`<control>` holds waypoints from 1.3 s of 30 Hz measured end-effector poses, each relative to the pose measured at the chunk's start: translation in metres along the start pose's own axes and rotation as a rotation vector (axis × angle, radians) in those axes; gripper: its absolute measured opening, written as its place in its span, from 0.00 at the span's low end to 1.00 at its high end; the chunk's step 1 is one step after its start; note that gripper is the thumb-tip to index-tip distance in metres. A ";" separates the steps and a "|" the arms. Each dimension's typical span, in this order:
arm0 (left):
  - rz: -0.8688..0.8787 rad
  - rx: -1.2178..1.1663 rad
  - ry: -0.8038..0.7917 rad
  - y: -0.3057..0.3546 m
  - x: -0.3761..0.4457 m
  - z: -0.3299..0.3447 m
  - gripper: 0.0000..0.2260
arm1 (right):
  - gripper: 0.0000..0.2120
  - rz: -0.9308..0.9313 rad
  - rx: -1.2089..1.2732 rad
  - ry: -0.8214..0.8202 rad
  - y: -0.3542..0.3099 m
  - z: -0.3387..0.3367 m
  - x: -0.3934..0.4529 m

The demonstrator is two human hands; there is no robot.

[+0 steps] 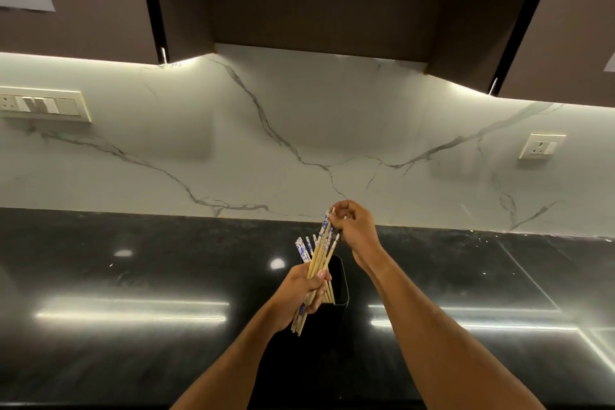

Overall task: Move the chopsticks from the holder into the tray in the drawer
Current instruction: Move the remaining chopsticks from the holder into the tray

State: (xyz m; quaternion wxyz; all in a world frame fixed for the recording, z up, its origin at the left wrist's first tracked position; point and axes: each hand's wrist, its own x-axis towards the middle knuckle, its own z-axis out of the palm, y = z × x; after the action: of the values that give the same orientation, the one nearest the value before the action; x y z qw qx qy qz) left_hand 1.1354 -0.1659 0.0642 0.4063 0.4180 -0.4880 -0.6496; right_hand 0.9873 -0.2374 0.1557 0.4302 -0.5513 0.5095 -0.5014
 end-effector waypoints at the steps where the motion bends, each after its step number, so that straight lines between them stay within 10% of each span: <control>1: -0.001 0.004 0.000 0.000 -0.003 0.001 0.10 | 0.08 -0.005 0.015 0.009 -0.001 -0.001 -0.001; 15: 0.018 -0.221 0.252 -0.003 -0.015 -0.005 0.12 | 0.07 -0.224 0.492 0.485 -0.044 -0.039 -0.003; 25: 0.229 -0.652 0.328 0.031 0.010 0.008 0.11 | 0.11 0.005 0.525 0.265 0.024 0.004 -0.053; 39: 0.242 -0.534 0.500 0.047 0.015 0.002 0.10 | 0.12 -0.069 -0.109 -0.096 0.055 0.027 -0.083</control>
State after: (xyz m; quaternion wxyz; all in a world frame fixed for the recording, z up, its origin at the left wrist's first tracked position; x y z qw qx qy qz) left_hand 1.1345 -0.1887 0.1081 0.6812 0.3825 -0.2332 -0.5791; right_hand 1.0091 -0.1619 0.0881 0.4058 -0.6147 0.4956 -0.4603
